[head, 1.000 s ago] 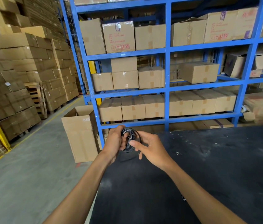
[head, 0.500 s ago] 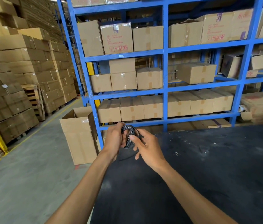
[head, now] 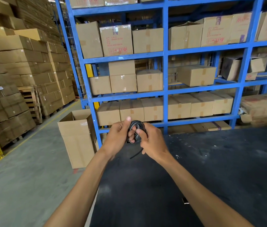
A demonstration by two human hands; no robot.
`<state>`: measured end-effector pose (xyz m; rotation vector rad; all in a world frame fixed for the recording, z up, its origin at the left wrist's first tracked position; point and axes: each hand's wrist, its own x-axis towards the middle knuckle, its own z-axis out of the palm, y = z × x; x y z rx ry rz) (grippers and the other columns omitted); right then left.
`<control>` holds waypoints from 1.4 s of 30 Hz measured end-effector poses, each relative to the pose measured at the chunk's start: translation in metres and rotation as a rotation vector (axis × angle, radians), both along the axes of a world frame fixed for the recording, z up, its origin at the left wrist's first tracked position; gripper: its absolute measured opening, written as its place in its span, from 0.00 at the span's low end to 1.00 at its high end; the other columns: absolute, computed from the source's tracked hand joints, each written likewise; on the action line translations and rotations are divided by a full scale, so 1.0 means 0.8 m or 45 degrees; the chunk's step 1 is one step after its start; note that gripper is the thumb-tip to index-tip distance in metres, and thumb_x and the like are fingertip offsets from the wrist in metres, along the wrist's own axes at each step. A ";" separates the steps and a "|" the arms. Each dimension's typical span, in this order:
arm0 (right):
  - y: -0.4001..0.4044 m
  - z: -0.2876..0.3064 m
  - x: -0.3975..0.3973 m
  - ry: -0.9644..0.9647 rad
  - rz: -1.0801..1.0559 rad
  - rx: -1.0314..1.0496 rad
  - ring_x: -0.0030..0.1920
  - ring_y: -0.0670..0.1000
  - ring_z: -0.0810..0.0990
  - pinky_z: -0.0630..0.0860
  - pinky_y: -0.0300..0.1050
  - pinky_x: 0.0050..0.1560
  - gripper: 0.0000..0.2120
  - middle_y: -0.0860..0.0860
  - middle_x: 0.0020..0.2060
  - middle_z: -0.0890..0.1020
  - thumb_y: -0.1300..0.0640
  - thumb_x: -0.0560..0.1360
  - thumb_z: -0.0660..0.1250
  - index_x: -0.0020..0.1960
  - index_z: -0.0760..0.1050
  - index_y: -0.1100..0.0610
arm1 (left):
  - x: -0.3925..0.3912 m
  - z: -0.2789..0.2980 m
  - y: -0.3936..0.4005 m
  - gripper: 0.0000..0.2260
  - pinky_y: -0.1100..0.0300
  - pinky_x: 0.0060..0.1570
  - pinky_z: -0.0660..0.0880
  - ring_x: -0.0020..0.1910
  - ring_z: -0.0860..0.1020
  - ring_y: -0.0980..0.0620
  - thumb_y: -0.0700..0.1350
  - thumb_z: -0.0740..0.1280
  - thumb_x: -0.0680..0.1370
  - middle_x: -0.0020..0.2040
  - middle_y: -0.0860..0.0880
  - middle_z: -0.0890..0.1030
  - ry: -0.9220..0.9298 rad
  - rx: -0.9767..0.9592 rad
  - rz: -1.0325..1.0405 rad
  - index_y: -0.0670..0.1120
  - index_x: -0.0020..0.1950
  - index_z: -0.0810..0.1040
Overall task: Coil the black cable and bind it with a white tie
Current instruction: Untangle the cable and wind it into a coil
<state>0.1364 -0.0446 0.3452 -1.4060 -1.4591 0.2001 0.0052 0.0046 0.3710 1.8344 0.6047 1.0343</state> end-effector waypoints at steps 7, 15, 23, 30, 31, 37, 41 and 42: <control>-0.005 0.009 0.010 -0.184 0.008 -0.032 0.44 0.54 0.78 0.79 0.53 0.44 0.07 0.54 0.47 0.77 0.58 0.82 0.61 0.55 0.75 0.62 | -0.023 0.000 0.002 0.15 0.60 0.50 0.69 0.43 0.72 0.52 0.45 0.55 0.84 0.39 0.47 0.71 0.204 0.221 -0.218 0.39 0.41 0.69; -0.010 0.003 0.013 0.263 0.313 -0.159 0.32 0.51 0.83 0.82 0.43 0.30 0.13 0.57 0.47 0.82 0.59 0.81 0.65 0.64 0.75 0.55 | -0.022 -0.024 0.011 0.20 0.59 0.58 0.72 0.48 0.76 0.53 0.48 0.53 0.84 0.34 0.56 0.75 0.063 -0.078 -0.181 0.32 0.46 0.71; -0.022 -0.027 0.014 0.465 0.264 0.080 0.35 0.50 0.85 0.83 0.42 0.38 0.08 0.51 0.40 0.83 0.66 0.77 0.68 0.48 0.81 0.54 | -0.018 -0.010 0.006 0.15 0.60 0.46 0.71 0.36 0.70 0.52 0.44 0.52 0.84 0.29 0.52 0.70 -0.460 -0.576 -0.105 0.44 0.40 0.71; -0.028 -0.029 0.026 -0.020 0.449 -0.020 0.49 0.43 0.82 0.79 0.35 0.53 0.17 0.39 0.44 0.82 0.67 0.79 0.65 0.64 0.80 0.52 | -0.024 -0.004 0.005 0.14 0.52 0.64 0.66 0.37 0.68 0.51 0.44 0.53 0.84 0.28 0.50 0.69 -0.686 -0.858 -0.127 0.43 0.41 0.70; -0.028 -0.030 0.026 -0.094 0.461 -0.007 0.50 0.43 0.81 0.78 0.34 0.56 0.19 0.41 0.46 0.82 0.68 0.78 0.66 0.65 0.78 0.53 | -0.024 -0.004 0.005 0.14 0.52 0.65 0.66 0.38 0.68 0.51 0.44 0.53 0.84 0.28 0.50 0.69 -0.699 -0.883 -0.113 0.43 0.42 0.70; -0.025 -0.023 0.022 -0.717 0.137 0.556 0.39 0.51 0.79 0.79 0.43 0.37 0.12 0.53 0.39 0.83 0.61 0.68 0.78 0.52 0.86 0.59 | -0.011 -0.004 -0.003 0.14 0.58 0.48 0.72 0.34 0.66 0.53 0.45 0.52 0.85 0.31 0.49 0.66 -0.702 -0.976 -0.045 0.44 0.41 0.68; -0.023 -0.012 0.016 -0.873 0.196 0.752 0.40 0.53 0.78 0.79 0.43 0.35 0.07 0.55 0.39 0.81 0.63 0.67 0.79 0.45 0.86 0.62 | -0.005 -0.005 -0.010 0.15 0.58 0.36 0.75 0.31 0.69 0.52 0.46 0.51 0.85 0.30 0.49 0.67 -0.674 -0.971 -0.068 0.44 0.40 0.69; -0.022 -0.007 0.015 -0.929 0.219 0.768 0.39 0.54 0.79 0.79 0.45 0.35 0.06 0.55 0.38 0.82 0.63 0.68 0.79 0.44 0.86 0.62 | -0.005 -0.005 -0.012 0.16 0.59 0.32 0.75 0.30 0.71 0.52 0.46 0.52 0.85 0.30 0.50 0.68 -0.637 -0.948 -0.070 0.44 0.40 0.69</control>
